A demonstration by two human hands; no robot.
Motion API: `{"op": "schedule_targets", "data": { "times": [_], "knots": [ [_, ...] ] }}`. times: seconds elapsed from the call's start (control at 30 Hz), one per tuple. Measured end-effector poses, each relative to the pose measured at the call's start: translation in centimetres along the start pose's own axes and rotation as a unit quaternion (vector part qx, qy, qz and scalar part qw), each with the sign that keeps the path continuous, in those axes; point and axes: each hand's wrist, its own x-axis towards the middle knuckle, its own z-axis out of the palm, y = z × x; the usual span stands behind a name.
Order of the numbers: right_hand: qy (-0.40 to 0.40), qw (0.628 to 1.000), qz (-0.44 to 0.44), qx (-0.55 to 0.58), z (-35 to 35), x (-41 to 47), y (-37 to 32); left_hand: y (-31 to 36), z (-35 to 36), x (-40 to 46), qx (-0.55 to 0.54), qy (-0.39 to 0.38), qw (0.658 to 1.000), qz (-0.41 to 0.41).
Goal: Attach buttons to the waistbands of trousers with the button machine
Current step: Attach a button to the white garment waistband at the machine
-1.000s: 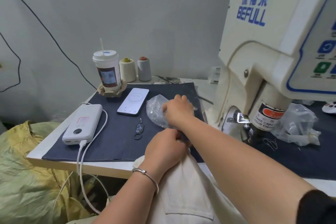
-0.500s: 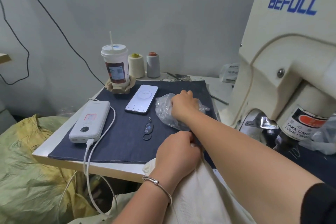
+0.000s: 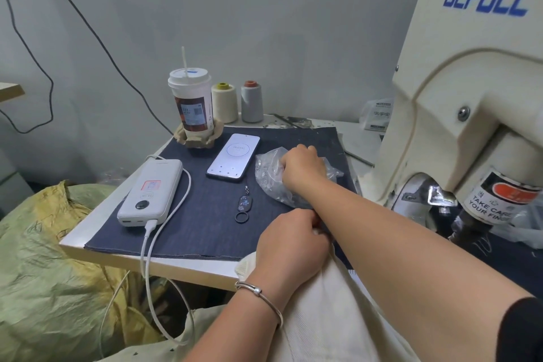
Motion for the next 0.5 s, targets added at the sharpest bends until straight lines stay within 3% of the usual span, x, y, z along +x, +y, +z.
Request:
{"op": "schedule_targets", "data": {
  "times": [0.5],
  "knots": [
    [0.014,1.000,-0.025,0.005,0.27,-0.46,0.14,0.02,0.02,-0.02,0.000,0.008,1.000,-0.001]
  ]
}}
